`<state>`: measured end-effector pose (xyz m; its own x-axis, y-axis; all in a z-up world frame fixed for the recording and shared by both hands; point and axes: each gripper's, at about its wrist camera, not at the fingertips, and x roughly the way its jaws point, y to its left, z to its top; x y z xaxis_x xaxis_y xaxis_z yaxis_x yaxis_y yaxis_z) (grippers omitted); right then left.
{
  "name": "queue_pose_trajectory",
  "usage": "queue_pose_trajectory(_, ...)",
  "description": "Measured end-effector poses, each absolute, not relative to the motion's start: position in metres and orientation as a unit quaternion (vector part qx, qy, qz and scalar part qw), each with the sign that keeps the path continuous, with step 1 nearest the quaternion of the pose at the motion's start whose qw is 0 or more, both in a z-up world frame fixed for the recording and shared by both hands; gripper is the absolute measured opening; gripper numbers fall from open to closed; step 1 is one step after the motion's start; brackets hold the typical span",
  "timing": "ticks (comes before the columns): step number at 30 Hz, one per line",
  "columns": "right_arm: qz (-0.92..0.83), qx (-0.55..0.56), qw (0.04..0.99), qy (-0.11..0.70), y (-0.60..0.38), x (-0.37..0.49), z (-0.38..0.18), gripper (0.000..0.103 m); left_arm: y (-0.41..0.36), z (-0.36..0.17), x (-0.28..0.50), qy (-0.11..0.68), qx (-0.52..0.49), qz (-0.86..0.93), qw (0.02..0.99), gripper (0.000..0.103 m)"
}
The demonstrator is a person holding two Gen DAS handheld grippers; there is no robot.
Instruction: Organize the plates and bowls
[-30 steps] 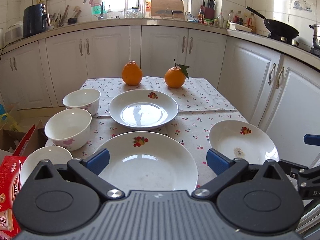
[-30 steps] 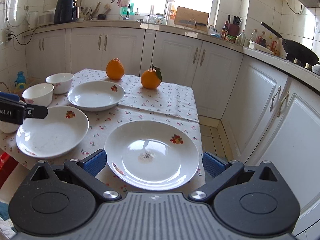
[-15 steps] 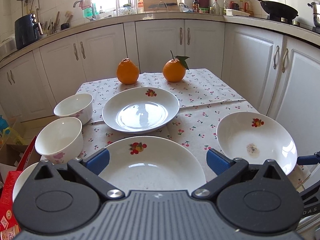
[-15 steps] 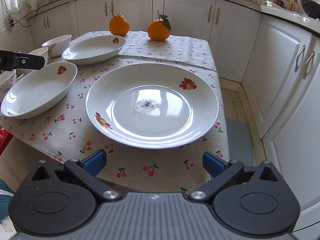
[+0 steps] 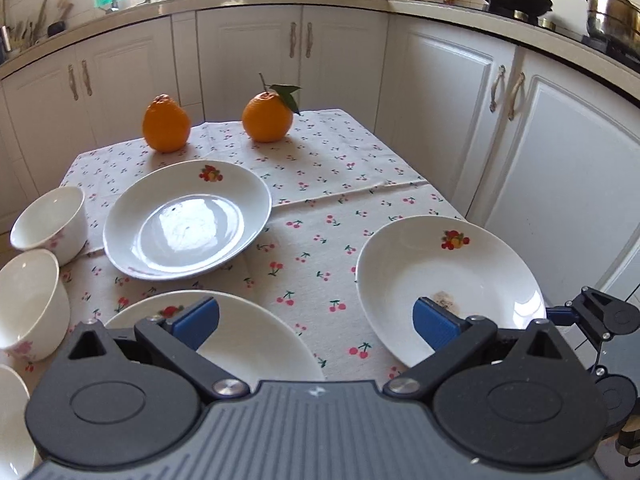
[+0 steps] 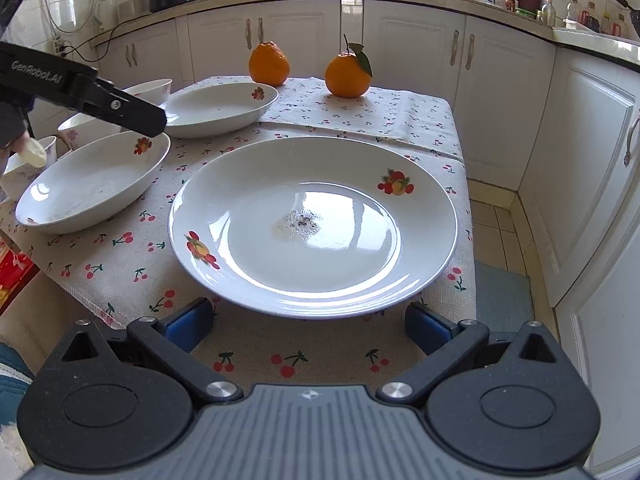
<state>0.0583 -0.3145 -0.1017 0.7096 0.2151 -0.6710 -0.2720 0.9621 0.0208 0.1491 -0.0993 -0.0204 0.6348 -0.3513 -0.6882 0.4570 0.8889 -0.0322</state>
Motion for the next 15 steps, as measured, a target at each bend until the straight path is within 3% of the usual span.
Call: queue_pose_trajectory(15, 0.194, -0.058, 0.926, 0.319, -0.338, 0.066, -0.107, 0.103, -0.170, -0.044, 0.211, 0.443, 0.091, -0.312, 0.836, 0.102)
